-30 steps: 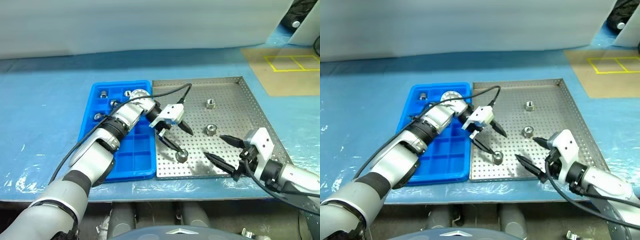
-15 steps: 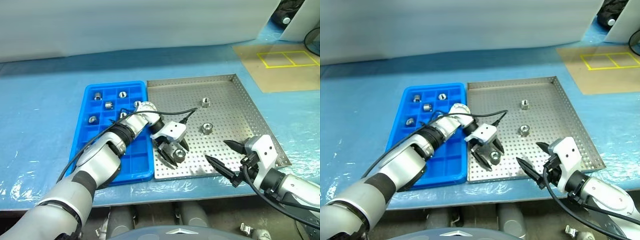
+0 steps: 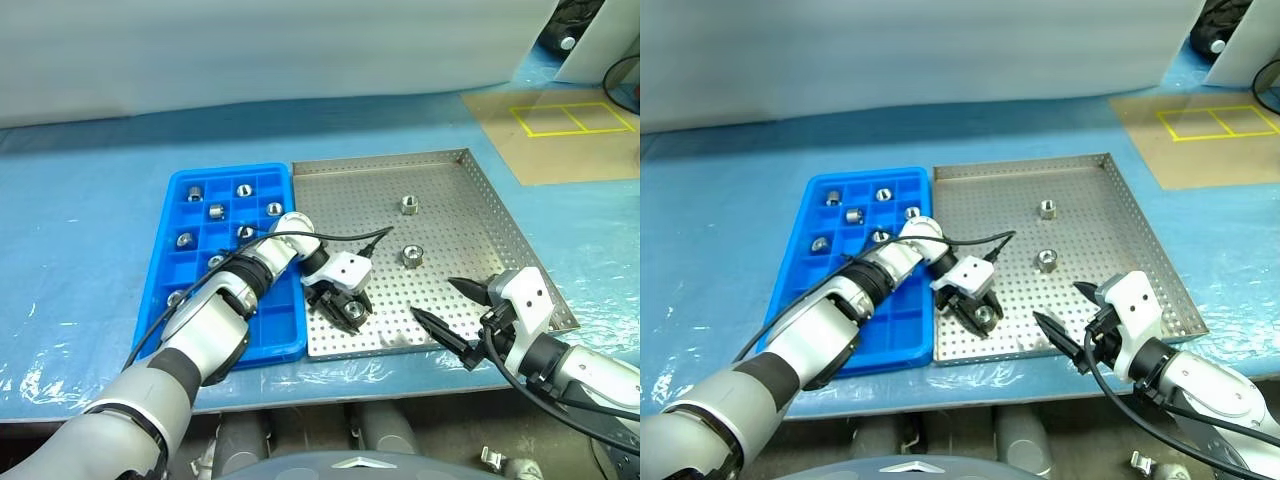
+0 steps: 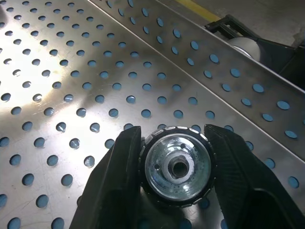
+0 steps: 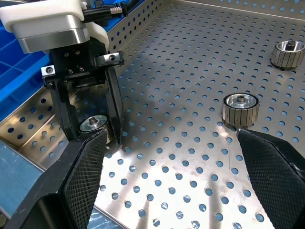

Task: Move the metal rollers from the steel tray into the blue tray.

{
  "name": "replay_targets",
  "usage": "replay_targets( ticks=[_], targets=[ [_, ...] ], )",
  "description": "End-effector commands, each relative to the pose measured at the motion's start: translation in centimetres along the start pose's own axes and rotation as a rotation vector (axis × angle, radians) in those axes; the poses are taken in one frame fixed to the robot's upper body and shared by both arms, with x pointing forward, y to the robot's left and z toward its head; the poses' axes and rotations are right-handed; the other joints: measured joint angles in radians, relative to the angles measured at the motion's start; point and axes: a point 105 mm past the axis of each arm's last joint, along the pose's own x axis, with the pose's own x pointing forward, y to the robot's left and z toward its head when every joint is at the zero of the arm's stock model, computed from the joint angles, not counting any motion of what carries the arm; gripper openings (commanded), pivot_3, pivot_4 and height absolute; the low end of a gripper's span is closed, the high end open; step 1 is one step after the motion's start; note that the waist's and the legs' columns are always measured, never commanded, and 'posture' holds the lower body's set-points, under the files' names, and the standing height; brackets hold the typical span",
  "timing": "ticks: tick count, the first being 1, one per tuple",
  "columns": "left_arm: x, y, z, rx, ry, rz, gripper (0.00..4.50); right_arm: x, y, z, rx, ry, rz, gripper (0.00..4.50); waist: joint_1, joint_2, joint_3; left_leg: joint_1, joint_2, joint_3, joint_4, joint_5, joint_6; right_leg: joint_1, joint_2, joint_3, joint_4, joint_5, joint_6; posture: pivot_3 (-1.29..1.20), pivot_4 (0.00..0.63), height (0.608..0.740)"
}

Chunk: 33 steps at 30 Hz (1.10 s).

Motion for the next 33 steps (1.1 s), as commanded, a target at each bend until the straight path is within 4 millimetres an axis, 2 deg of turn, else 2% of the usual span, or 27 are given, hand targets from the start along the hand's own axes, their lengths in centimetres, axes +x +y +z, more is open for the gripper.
replay_targets(
  ticks=[1, 2, 7, 11, 15, 21, 26, 29, 33],
  targets=[
    [-0.5, -0.1, 0.2, 0.021, 0.005, -0.014, 1.90, 0.1, 0.2, 0.6, -0.027, -0.026, 0.009, 4.50, -0.001, 0.000, 0.000, 0.000, 0.000, 0.000, 0.000, 0.000, 0.000, 0.000, 0.000, 0.000, 0.000, 0.000, 0.000, -0.66, 0.150, 0.740],
    [-0.5, -0.1, 0.1, 0.019, 0.003, -0.013, 1.75, 0.2, 0.2, 0.6, -0.027, -0.026, 0.010, 4.50, -0.001, 0.000, 0.000, 0.000, 0.000, 0.000, 0.000, 0.000, 0.000, 0.000, 0.000, 0.000, 0.000, 0.000, 0.000, -0.66, 0.150, 0.740],
    [-0.6, 0.3, 0.1, 0.008, -0.005, 0.027, 1.73, 0.4, 0.1, 0.6, -0.031, -0.029, 0.011, 4.50, -0.011, 0.000, 0.000, 0.000, 0.000, 0.000, 0.000, 0.000, 0.000, 0.000, 0.000, 0.000, 0.000, 0.000, 0.000, -0.65, 0.150, 0.740],
    [-1.4, 1.3, 1.1, 0.001, -0.057, 0.084, 1.73, 0.6, 0.1, 0.6, -0.029, -0.031, 0.017, 4.50, -0.018, 0.000, 0.000, 0.000, 0.000, 0.000, 0.000, 0.000, 0.000, 0.000, 0.000, 0.000, 0.000, 0.000, 0.000, -0.63, 0.150, 0.740],
    [-3.1, 3.2, 2.8, 0.000, -0.150, 0.219, 1.73, 0.9, 0.0, 0.5, -0.028, -0.030, 0.029, 4.50, -0.019, 0.000, 0.000, -0.001, -0.001, -0.001, 0.000, 0.000, 0.000, 0.000, 0.000, -0.001, 0.000, 0.000, 0.000, -0.61, 0.150, 0.740],
    [-7.8, 4.6, 5.1, -0.001, -0.280, 0.369, 1.73, 2.0, -0.4, 0.9, -0.050, -0.040, 0.071, 4.50, -0.019, 0.000, 0.000, -0.001, -0.001, -0.001, 0.001, 0.000, 0.001, 0.000, -0.001, -0.001, 0.000, 0.000, 0.000, -0.54, 0.150, 0.740],
    [-10.9, 3.6, 4.3, 0.018, -0.208, 0.410, 1.73, 3.3, -0.8, 2.5, -0.073, -0.092, 0.129, 4.50, -0.014, 0.000, 0.000, 0.000, 0.000, -0.001, 0.000, 0.002, 0.003, 0.000, 0.000, -0.002, 0.000, 0.000, 0.000, -0.47, 0.150, 0.740],
    [-13.1, 1.6, 3.2, 0.021, -0.131, 0.424, 1.73, 4.8, -0.6, 4.3, -0.119, -0.128, 0.231, 4.50, -0.011, 0.000, 0.000, -0.001, 0.000, -0.001, 0.000, 0.002, 0.004, 0.000, -0.001, -0.001, 0.001, 0.000, -0.001, -0.36, 0.150, 0.740],
    [-15.7, -0.3, 2.8, -0.006, -0.093, 0.491, 1.73, 6.8, -0.3, 6.5, -0.166, -0.163, 0.368, 4.50, 0.029, 0.000, 0.001, 0.000, 0.002, -0.002, -0.002, 0.003, 0.001, -0.001, 0.000, -0.003, 0.003, 0.000, -0.001, -0.24, 0.150, 0.740]
  ],
)
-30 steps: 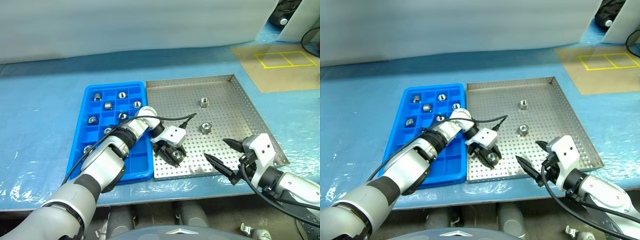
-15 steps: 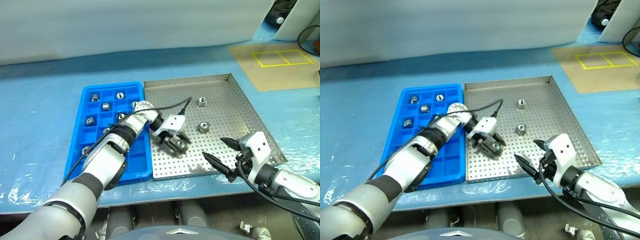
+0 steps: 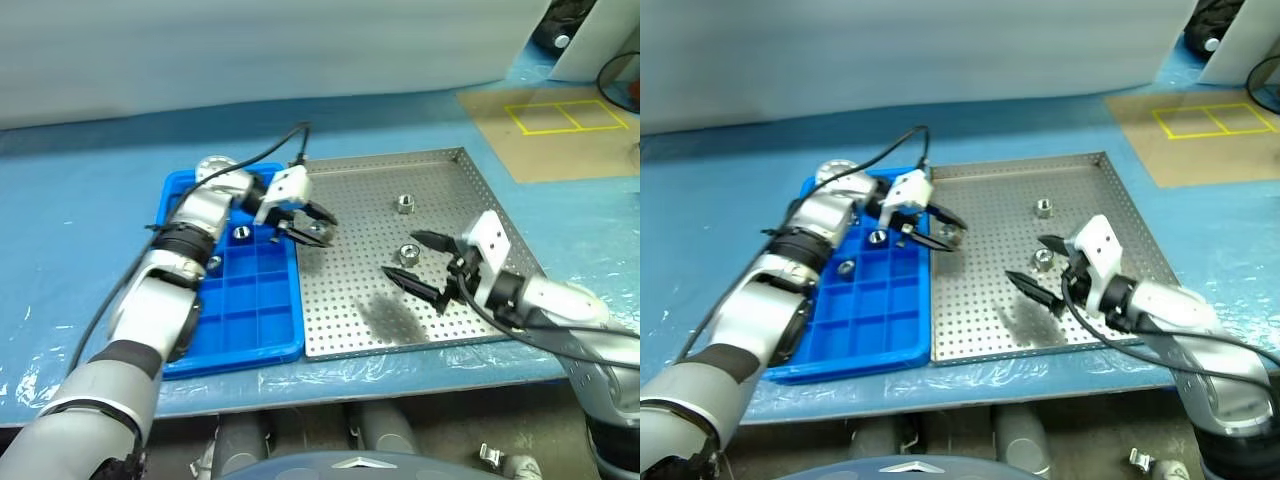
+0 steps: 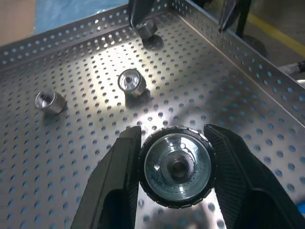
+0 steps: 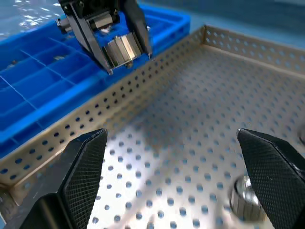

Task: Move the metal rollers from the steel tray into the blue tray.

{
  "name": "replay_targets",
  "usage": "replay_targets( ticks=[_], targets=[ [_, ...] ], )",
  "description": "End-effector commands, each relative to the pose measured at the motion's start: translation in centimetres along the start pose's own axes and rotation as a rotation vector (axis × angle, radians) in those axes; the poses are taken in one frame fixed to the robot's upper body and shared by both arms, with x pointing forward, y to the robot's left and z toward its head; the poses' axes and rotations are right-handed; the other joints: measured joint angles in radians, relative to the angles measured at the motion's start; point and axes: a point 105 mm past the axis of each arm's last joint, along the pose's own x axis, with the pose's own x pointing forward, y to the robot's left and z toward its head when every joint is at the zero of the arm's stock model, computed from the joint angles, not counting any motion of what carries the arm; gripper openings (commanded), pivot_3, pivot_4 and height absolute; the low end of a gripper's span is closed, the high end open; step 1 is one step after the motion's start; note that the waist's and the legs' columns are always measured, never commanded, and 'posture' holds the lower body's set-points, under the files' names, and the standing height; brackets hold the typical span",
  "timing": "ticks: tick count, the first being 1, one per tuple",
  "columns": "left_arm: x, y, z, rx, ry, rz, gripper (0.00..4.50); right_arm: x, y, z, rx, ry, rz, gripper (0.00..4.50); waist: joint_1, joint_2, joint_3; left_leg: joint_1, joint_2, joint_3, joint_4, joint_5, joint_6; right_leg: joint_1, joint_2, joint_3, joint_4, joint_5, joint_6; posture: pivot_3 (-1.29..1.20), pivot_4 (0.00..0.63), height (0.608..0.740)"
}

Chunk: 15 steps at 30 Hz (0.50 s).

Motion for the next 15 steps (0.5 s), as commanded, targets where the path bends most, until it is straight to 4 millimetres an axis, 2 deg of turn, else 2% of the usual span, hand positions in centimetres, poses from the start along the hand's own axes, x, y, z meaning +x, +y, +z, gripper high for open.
replay_targets(
  ticks=[1, 6, 9, 15],
  targets=[
    [-2.1, -0.1, 1.7, 0.015, -0.022, 0.047, 1.73, 1.5, 0.1, 1.1, -0.042, -0.028, 0.116, 4.50, 0.029, 0.000, 0.000, 0.000, 0.000, 0.000, -0.001, 0.000, 0.000, 0.000, 0.000, 0.000, 0.000, 0.000, 0.000, -0.22, 0.150, 0.740],
    [-5.1, -1.6, 0.8, -0.027, 0.057, 0.132, 1.73, 4.0, -0.2, 1.2, -0.075, -0.031, 0.232, 4.50, 0.103, 0.000, 0.000, -0.001, 0.000, 0.001, -0.002, 0.001, -0.001, -0.003, -0.001, -0.001, 0.003, -0.001, -0.001, -0.08, 0.150, 0.740],
    [-5.7, -3.1, 0.4, -0.072, 0.079, 0.152, 1.73, 5.2, -0.1, 1.3, -0.089, -0.039, 0.283, 4.50, 0.130, 0.000, 0.000, -0.002, 0.000, 0.002, -0.002, 0.001, -0.002, -0.007, -0.002, 0.000, 0.007, -0.002, -0.003, -0.03, 0.150, 0.740],
    [-6.2, -8.8, -1.0, -0.219, 0.119, 0.136, 1.73, 7.0, 0.9, 1.0, -0.100, -0.047, 0.375, 4.50, 0.161, 0.000, 0.000, -0.006, 0.001, 0.001, -0.003, 0.004, -0.007, -0.014, -0.002, -0.001, 0.014, -0.003, -0.005, 0.05, 0.150, 0.740]
  ],
)
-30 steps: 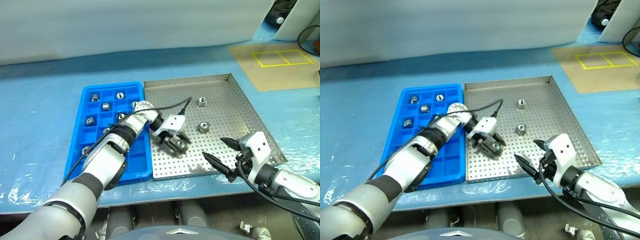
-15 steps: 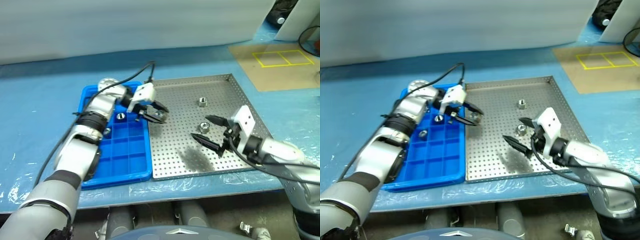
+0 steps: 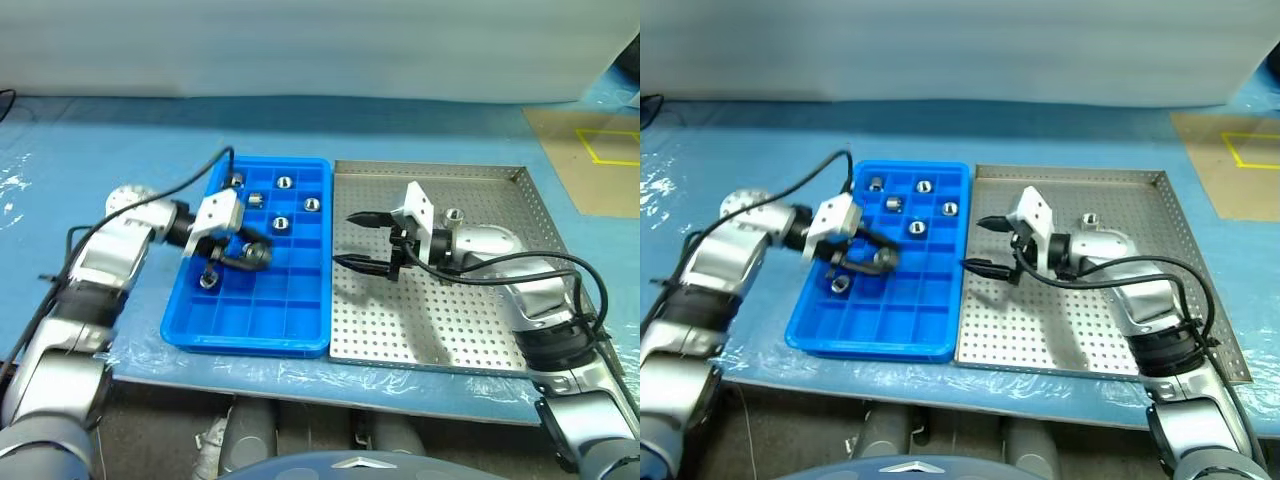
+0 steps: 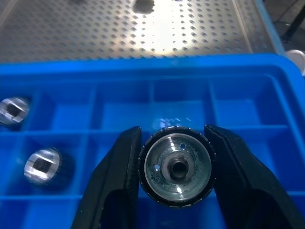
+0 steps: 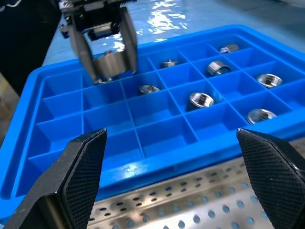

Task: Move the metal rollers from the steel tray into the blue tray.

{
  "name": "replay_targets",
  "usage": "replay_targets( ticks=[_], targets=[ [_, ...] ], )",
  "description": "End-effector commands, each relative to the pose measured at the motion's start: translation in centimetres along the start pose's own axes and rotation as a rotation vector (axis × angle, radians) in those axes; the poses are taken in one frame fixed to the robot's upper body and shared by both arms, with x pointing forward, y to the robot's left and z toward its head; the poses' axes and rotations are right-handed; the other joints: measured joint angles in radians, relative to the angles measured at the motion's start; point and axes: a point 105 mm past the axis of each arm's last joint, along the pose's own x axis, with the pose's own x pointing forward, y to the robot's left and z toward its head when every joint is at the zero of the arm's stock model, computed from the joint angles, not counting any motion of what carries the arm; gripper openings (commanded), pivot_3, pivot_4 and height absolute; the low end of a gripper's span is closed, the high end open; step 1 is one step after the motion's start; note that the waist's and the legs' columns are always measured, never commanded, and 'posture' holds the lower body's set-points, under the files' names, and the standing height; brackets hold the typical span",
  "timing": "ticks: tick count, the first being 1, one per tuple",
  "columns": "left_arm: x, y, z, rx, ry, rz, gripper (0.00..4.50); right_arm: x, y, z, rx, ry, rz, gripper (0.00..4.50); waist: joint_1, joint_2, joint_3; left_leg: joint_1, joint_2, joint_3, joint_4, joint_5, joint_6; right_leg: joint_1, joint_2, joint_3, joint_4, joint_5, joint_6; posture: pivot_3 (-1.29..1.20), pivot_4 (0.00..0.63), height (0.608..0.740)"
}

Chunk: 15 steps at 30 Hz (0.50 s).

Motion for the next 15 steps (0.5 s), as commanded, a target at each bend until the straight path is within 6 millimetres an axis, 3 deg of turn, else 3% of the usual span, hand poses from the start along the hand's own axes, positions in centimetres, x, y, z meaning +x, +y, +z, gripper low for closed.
replay_targets(
  ticks=[1, 8, 15],
  targets=[
    [-1.0, -1.7, 1.1, -0.007, -0.033, 0.032, 1.73, 0.6, 0.1, 0.9, -0.042, -0.036, 0.037, 4.50, 0.006, 0.000, 0.000, 0.000, 0.000, 0.000, 0.000, 0.000, -0.002, 0.000, 0.000, 0.000, 0.001, 0.000, 0.000, 0.05, 0.150, 0.740],
    [-1.1, -3.7, -0.3, -0.083, 0.006, 0.040, 1.73, 0.7, -0.5, 0.3, -0.046, -0.025, 0.030, 4.50, 0.025, 0.000, 0.000, 0.004, 0.001, -0.001, -0.001, 0.002, -0.010, 0.003, 0.001, 0.000, 0.002, 0.000, 0.000, 0.07, 0.150, 0.740],
    [-1.4, -4.2, -2.6, -0.125, 0.076, 0.051, 1.73, 0.8, 0.0, 0.1, -0.036, -0.034, 0.035, 4.50, 0.024, 0.000, 0.000, 0.006, 0.001, -0.001, -0.007, 0.006, -0.016, 0.002, 0.002, 0.001, 0.001, 0.000, 0.000, 0.06, 0.150, 0.740]
  ],
)
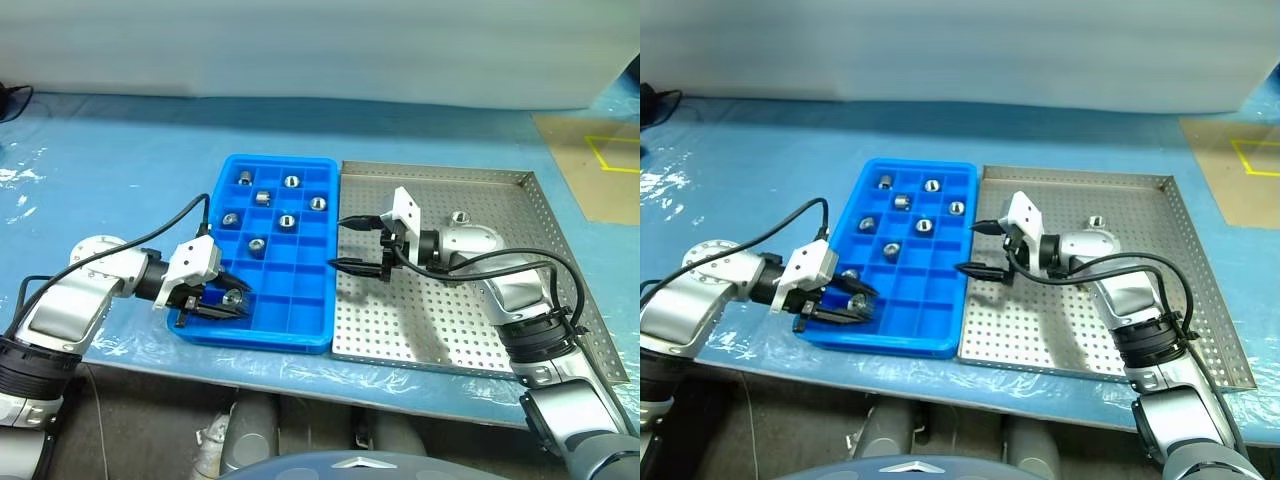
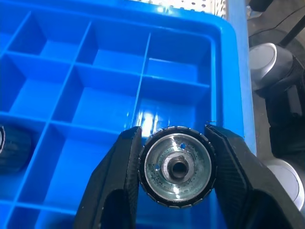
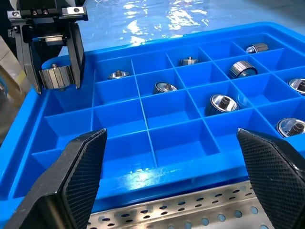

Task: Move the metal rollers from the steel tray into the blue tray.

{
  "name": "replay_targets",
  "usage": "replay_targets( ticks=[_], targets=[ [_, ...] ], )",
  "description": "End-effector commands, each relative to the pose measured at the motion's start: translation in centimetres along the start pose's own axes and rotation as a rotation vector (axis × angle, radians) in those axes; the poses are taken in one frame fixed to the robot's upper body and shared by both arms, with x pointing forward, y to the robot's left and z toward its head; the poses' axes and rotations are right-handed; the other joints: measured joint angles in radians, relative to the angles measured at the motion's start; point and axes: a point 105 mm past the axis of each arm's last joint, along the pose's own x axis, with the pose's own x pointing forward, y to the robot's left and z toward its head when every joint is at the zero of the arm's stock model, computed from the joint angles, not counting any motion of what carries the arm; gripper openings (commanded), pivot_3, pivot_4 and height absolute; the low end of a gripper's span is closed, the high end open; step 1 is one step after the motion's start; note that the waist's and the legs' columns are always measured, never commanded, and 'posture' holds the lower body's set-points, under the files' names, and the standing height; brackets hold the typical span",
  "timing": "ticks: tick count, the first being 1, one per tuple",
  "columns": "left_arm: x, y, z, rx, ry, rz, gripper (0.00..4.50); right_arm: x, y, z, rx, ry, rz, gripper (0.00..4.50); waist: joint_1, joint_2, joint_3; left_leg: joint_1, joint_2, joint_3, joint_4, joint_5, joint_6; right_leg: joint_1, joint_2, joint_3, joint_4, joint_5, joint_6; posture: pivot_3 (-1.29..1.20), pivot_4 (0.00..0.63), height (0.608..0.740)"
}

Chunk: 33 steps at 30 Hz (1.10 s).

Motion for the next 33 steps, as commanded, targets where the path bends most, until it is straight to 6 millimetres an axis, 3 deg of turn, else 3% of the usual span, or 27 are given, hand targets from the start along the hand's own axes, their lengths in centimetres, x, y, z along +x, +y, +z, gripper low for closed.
replay_targets(
  ticks=[1, 6, 12, 14, 16, 25, 28, 33],
  targets=[
    [-0.4, 0.1, -0.5, 0.011, 0.024, 0.015, 1.73, -0.2, 0.4, 1.0, -0.030, -0.034, 0.009, 4.50, 0.000, 0.000, 0.000, 0.000, 0.000, 0.000, -0.001, 0.000, 0.000, 0.000, 0.000, 0.000, 0.000, 0.000, 0.000, 0.06, 0.150, 0.740],
    [-0.2, 0.0, -2.0, 0.003, 0.070, -0.011, 1.73, -0.5, 0.6, 0.9, -0.030, -0.027, 0.007, 4.50, -0.001, 0.000, 0.000, -0.001, 0.000, 0.000, -0.001, 0.000, 0.000, -0.001, 0.000, 0.000, -0.001, 0.000, -0.001, 0.04, 0.150, 0.740],
    [-0.1, 0.2, -2.8, 0.018, 0.100, -0.025, 3.65, -0.8, 0.6, 0.6, -0.030, -0.014, -0.006, 4.50, -0.002, 0.000, -0.001, 0.001, 0.000, 0.000, -0.001, 0.000, 0.000, 0.000, 0.000, 0.001, 0.000, 0.000, -0.001, 0.03, 0.150, 0.740],
    [0.0, 0.4, -2.8, 0.025, 0.102, -0.023, 3.65, -0.8, 0.6, 0.5, -0.031, -0.010, -0.008, 4.50, -0.004, 0.000, -0.001, 0.001, 0.000, 0.000, -0.001, 0.000, 0.000, 0.000, 0.001, 0.001, -0.001, 0.000, -0.001, 0.02, 0.150, 0.740],
    [0.1, 1.9, -1.8, 0.060, 0.072, 0.030, 3.65, -0.8, 0.6, 0.6, -0.032, -0.012, -0.014, 4.50, -0.003, 0.000, -0.001, 0.001, 0.000, 0.000, -0.001, 0.000, 0.000, -0.001, 0.001, 0.001, -0.001, -0.001, -0.001, 0.01, 0.150, 0.740],
    [1.2, 6.8, 7.5, 0.148, -0.254, 0.128, 3.65, -2.4, 0.3, 0.5, -0.017, -0.005, -0.069, 4.50, -0.002, -0.001, -0.001, 0.000, -0.001, 0.000, 0.003, 0.000, 0.000, 0.001, -0.001, 0.001, 0.002, 0.000, -0.001, -0.06, 0.150, 0.740],
    [1.9, 7.2, 8.6, 0.173, -0.265, 0.080, 3.65, -3.4, 0.4, 0.3, -0.002, 0.009, -0.092, 4.50, -0.007, -0.001, -0.001, 0.000, 0.000, 0.000, 0.003, 0.000, 0.000, 0.001, 0.001, 0.001, 0.002, 0.000, -0.001, -0.09, 0.150, 0.740],
    [5.1, 8.3, 8.9, 0.227, -0.242, 0.006, 3.65, -5.7, 0.2, -0.6, 0.015, 0.049, -0.193, 4.50, -0.007, -0.001, -0.001, -0.001, 0.000, 0.000, 0.003, 0.000, 0.001, 0.000, 0.001, 0.001, 0.000, 0.000, -0.001, -0.18, 0.150, 0.740]
  ],
)
